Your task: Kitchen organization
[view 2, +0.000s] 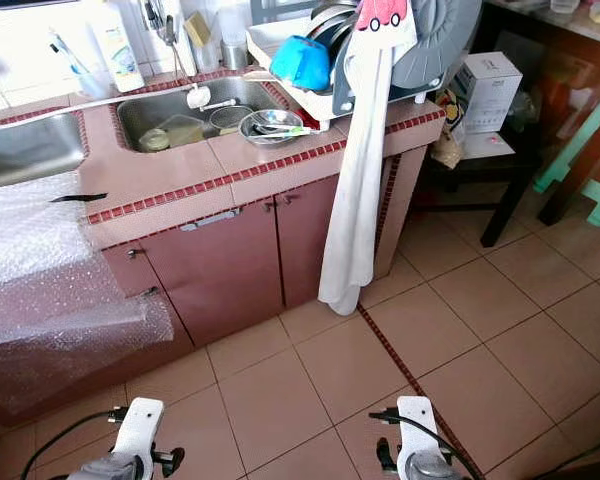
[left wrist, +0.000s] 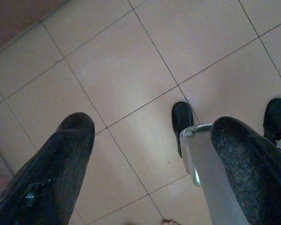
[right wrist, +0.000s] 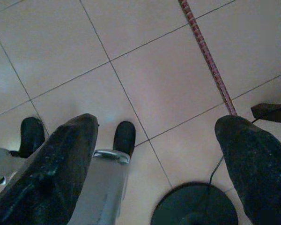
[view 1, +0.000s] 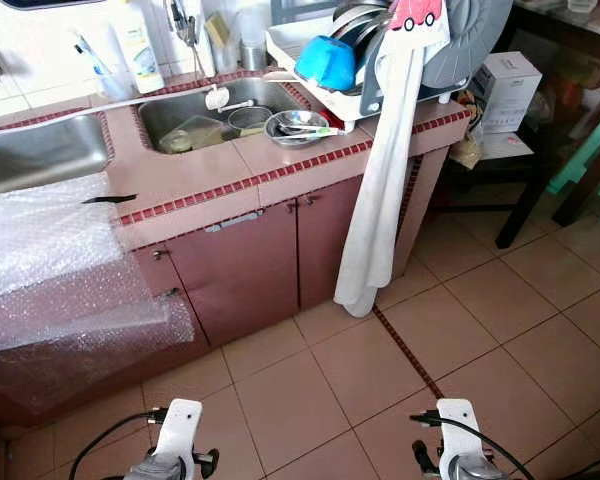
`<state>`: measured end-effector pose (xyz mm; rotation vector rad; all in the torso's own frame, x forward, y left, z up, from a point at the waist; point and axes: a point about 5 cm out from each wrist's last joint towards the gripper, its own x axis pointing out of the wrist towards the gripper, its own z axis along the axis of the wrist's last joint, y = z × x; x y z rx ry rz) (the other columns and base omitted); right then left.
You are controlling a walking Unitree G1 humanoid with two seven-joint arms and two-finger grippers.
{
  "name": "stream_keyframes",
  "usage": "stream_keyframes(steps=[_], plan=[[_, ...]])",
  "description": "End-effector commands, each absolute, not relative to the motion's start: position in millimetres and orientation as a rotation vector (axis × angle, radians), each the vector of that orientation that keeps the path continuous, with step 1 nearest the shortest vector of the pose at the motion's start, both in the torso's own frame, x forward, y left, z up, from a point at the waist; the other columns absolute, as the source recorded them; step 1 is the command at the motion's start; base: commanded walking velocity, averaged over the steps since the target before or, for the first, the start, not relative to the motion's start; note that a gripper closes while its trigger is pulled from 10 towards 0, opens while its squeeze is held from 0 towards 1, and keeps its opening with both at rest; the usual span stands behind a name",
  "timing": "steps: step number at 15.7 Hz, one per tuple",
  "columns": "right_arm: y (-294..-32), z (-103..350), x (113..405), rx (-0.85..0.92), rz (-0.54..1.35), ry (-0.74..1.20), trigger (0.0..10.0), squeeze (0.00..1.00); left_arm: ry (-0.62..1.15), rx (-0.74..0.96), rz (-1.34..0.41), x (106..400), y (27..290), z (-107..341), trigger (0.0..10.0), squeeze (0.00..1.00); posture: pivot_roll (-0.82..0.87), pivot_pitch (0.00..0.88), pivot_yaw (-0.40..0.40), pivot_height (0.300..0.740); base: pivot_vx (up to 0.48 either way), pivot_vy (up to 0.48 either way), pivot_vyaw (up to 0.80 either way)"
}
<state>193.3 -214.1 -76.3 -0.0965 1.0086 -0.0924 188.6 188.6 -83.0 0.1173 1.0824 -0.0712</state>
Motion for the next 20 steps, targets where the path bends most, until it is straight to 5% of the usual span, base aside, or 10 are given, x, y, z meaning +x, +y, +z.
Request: stream_keyframes(steps=[1,8,20], plan=[[-213.5,-76.4,193.1,-0.098,-0.087,1.005,10.0,0.00,1.081,0.116,-0.061,187.9,192.6,-82.7,10.0,0.00,-0.01,0.046,0.047,0.740,0.000,0.000,0.00],[-208.3,-74.3,198.9,-0.125,-0.056,0.988,10.0,0.00,1.056,0.152,-0.085,193.8,191.5,-79.8,10.0,0.00,-0.01,0.052,0.055,0.740,0.000,0.139,0.00],[-208.3,-76.0,195.5,-0.148,-0.055,0.993,10.0,0.00,1.070,0.188,-0.093,187.2,193.6,-82.8,10.0,0.00,-0.01,0.061,0.051,0.740,0.000,0.475,0.00]])
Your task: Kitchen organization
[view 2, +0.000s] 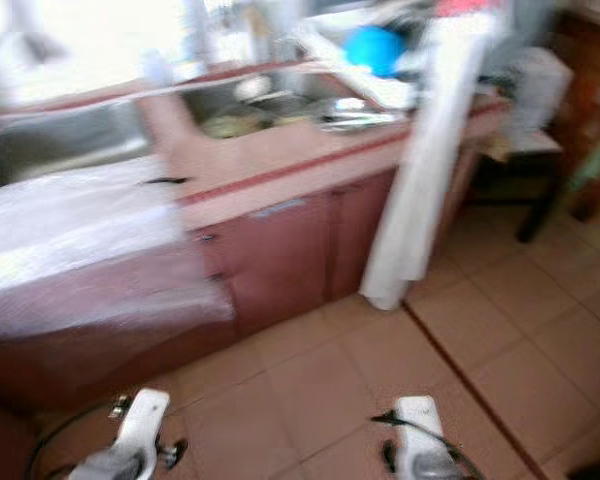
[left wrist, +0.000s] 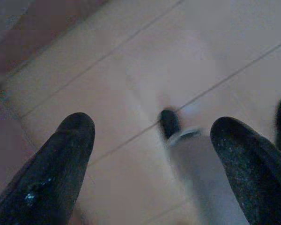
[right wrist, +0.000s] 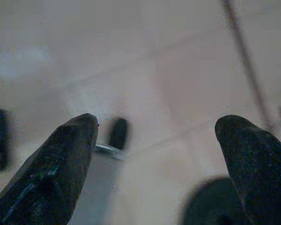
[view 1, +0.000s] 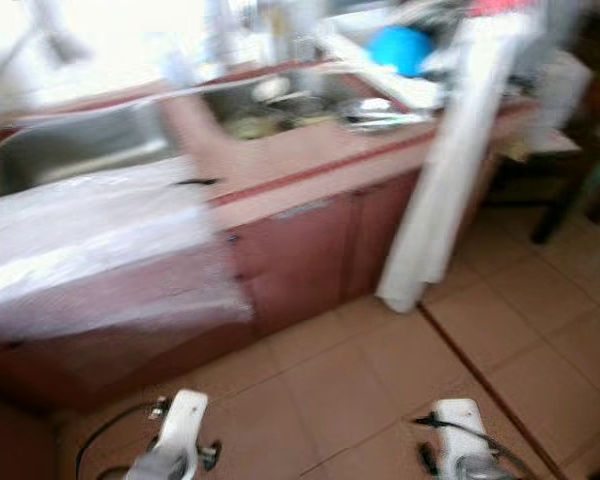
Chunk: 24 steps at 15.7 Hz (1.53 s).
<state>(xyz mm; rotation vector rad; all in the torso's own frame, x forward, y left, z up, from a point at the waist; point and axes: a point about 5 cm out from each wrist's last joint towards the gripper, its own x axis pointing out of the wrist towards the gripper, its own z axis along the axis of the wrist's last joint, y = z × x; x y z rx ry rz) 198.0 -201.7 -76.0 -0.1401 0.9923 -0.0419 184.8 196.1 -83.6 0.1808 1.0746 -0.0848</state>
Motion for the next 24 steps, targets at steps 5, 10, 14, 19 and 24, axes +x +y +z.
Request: stream_keyframes(steps=[5,10,14,19,24], plan=[[-208,-76,196,-0.204,-0.022,0.996,10.0,0.00,1.059,0.186,-0.082,187,191,-83,10.0,0.00,-0.01,0.056,0.047,0.740,0.000,0.000,0.09],[-206,-75,199,-0.227,-0.002,0.989,10.0,0.00,0.956,0.125,-0.015,203,194,-74,10.0,0.00,0.00,0.055,0.039,0.740,0.000,0.000,0.80],[-207,-74,200,-0.249,0.007,0.986,10.0,0.00,0.930,0.111,-0.072,214,184,-69,10.0,0.00,-0.01,0.053,0.038,0.740,0.000,0.000,0.80],[-207,-71,204,-0.227,-0.008,0.959,10.0,0.00,0.883,0.188,-0.130,224,178,-63,10.0,0.00,-0.01,0.056,0.036,0.740,0.000,0.000,0.64],[-217,-46,237,-0.117,-0.088,0.751,10.0,0.00,0.682,0.205,-0.173,261,168,-35,10.0,0.00,0.00,0.069,0.031,0.740,0.000,0.000,0.00]])
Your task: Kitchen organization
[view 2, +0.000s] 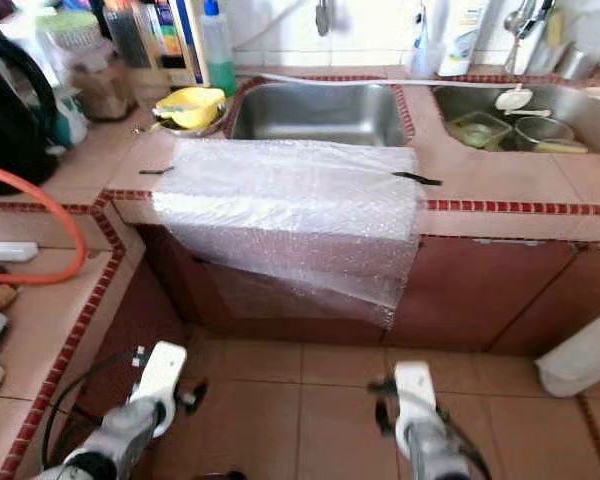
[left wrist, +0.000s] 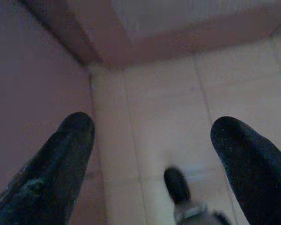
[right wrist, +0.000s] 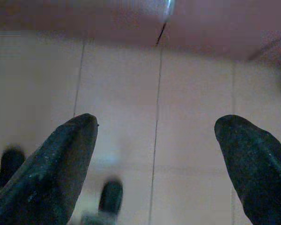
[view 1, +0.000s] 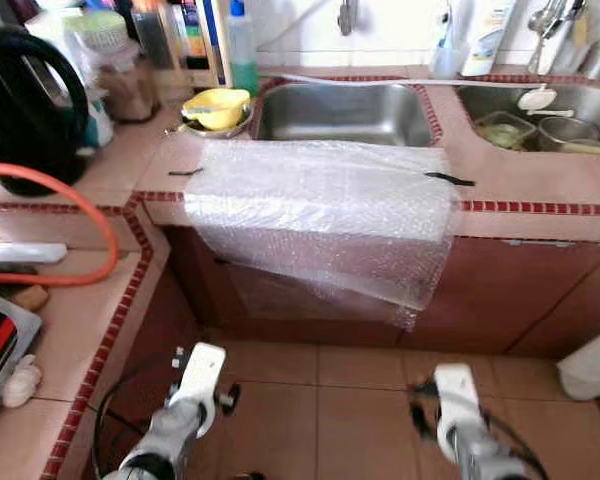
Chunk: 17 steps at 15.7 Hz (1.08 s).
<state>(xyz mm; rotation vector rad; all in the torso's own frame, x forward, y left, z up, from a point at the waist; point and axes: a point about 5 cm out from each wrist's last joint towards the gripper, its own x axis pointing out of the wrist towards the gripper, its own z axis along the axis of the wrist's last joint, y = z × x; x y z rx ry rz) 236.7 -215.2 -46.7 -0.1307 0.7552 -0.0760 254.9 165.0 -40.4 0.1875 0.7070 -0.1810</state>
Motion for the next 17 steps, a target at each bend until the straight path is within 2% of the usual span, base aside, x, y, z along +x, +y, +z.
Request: stream_keyframes(steps=[1,4,5,7,10,12,15,17], plan=[[-218,-33,249,-0.130,-0.069,0.647,10.0,0.00,0.588,0.127,-0.189,270,167,-24,10.0,0.00,0.00,0.076,0.030,0.740,0.000,0.000,0.00],[-215,-2,261,-0.106,-0.008,0.437,10.0,0.00,0.383,0.021,-0.239,275,166,3,10.0,0.00,-0.01,0.085,0.024,0.740,0.000,0.000,0.00],[-212,23,261,-0.098,0.030,0.336,10.0,0.00,0.254,0.020,-0.257,272,165,29,10.0,0.00,0.00,0.095,0.020,0.740,0.000,0.000,0.00],[-203,65,259,-0.167,0.119,0.180,10.0,0.00,0.134,0.054,-0.250,258,168,64,10.0,0.00,0.01,0.096,0.020,0.740,0.000,0.000,0.00],[-194,102,259,-0.220,0.157,0.037,10.0,0.00,0.049,0.103,-0.239,237,172,86,10.0,0.00,0.03,0.084,0.026,0.740,0.000,0.000,0.00],[-193,129,262,-0.201,0.106,-0.013,10.0,0.00,0.020,0.157,-0.202,223,171,98,10.0,0.00,0.04,0.066,0.018,0.740,0.000,0.000,0.00],[-195,138,277,-0.093,-0.031,-0.027,10.0,0.00,0.018,0.102,-0.107,241,171,102,10.0,0.00,0.02,0.055,0.018,0.740,0.000,0.000,0.00],[-183,155,285,-0.107,-0.034,-0.082,10.0,0.00,-0.031,0.060,-0.165,256,156,118,10.0,0.00,0.02,0.050,0.028,0.740,0.000,0.000,0.00]])
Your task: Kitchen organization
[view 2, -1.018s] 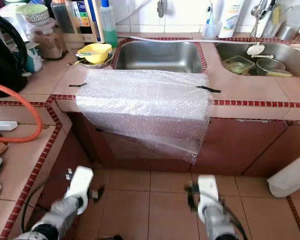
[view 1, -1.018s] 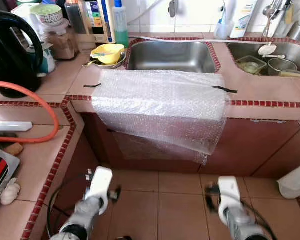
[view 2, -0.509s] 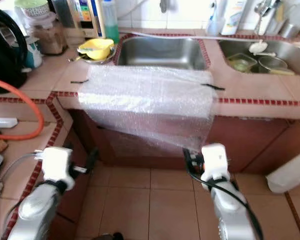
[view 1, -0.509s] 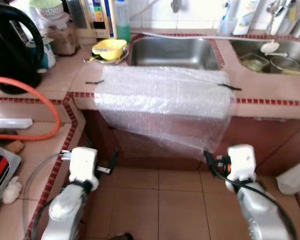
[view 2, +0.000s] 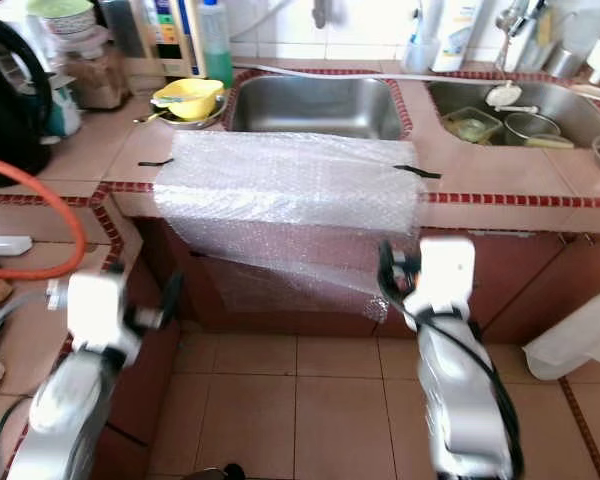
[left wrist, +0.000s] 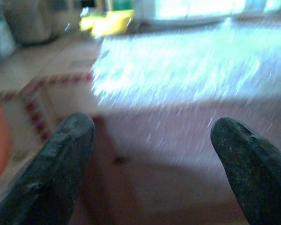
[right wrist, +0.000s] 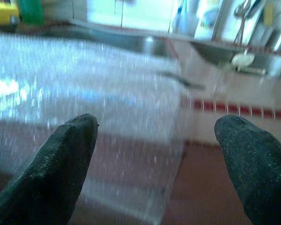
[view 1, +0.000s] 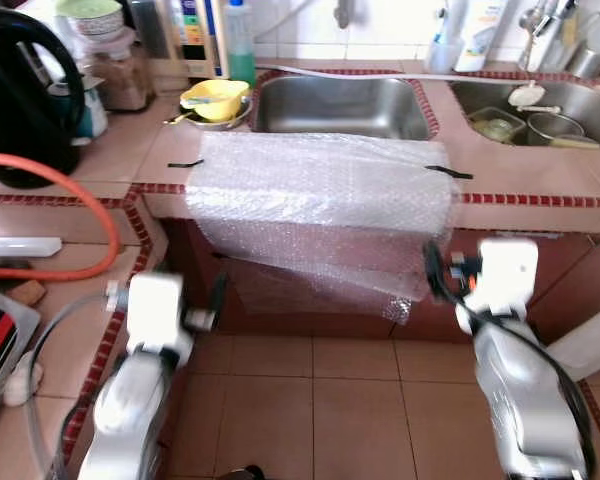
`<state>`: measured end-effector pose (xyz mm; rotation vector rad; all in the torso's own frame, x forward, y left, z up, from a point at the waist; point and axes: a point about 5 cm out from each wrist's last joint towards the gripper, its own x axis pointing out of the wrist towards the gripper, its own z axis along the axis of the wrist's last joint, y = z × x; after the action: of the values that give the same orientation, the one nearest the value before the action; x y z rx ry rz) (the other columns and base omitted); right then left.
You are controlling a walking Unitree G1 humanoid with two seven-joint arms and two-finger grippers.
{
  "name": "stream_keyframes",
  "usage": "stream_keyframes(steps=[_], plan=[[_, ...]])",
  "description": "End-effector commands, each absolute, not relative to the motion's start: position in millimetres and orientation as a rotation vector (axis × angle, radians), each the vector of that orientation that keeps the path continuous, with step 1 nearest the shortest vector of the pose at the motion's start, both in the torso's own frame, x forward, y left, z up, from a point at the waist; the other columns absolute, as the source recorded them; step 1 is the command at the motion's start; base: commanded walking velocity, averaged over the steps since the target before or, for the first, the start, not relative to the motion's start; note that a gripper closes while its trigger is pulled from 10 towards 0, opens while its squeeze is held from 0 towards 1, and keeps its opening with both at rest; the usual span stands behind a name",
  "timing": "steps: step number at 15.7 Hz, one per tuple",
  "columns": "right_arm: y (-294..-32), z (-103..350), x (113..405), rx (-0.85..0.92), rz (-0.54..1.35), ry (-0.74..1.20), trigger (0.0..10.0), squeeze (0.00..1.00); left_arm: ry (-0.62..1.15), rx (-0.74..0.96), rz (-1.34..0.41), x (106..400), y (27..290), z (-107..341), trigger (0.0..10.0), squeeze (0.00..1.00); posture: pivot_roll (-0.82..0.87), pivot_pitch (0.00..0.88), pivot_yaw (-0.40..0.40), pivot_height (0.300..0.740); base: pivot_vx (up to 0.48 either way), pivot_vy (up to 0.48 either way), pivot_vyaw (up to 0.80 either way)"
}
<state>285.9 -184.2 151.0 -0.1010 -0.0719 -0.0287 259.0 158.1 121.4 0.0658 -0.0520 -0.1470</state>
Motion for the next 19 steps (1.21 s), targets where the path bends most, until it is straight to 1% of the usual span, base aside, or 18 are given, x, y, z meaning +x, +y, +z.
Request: stream_keyframes(steps=[1,3,5,8,14,19], plan=[[-178,161,287,-0.100,-0.024,-0.101,10.0,0.00,-0.063,0.045,-0.171,263,151,128,10.0,0.00,0.02,0.048,0.031,0.740,0.000,0.000,0.00],[-176,166,288,-0.089,-0.022,-0.121,10.0,0.00,-0.085,0.020,-0.160,268,150,138,10.0,0.00,0.02,0.054,0.032,0.740,0.000,0.000,0.00],[-172,177,288,-0.104,-0.011,-0.157,10.0,0.00,-0.154,-0.003,-0.156,278,147,161,10.0,0.00,0.01,0.060,0.030,0.740,0.000,0.000,0.00],[-168,188,288,-0.112,-0.002,-0.189,10.0,0.00,-0.178,-0.010,-0.165,281,144,169,10.0,0.00,0.00,0.066,0.028,0.740,0.000,0.000,0.00],[-170,189,288,-0.122,-0.003,-0.180,10.0,0.00,-0.157,-0.017,-0.175,281,140,165,10.0,0.00,-0.01,0.067,0.025,0.740,0.338,0.000,0.00],[-168,190,289,-0.115,0.004,-0.178,10.0,0.00,-0.149,-0.024,-0.184,281,137,163,10.0,0.00,-0.01,0.061,0.021,0.740,0.454,0.000,0.00]])
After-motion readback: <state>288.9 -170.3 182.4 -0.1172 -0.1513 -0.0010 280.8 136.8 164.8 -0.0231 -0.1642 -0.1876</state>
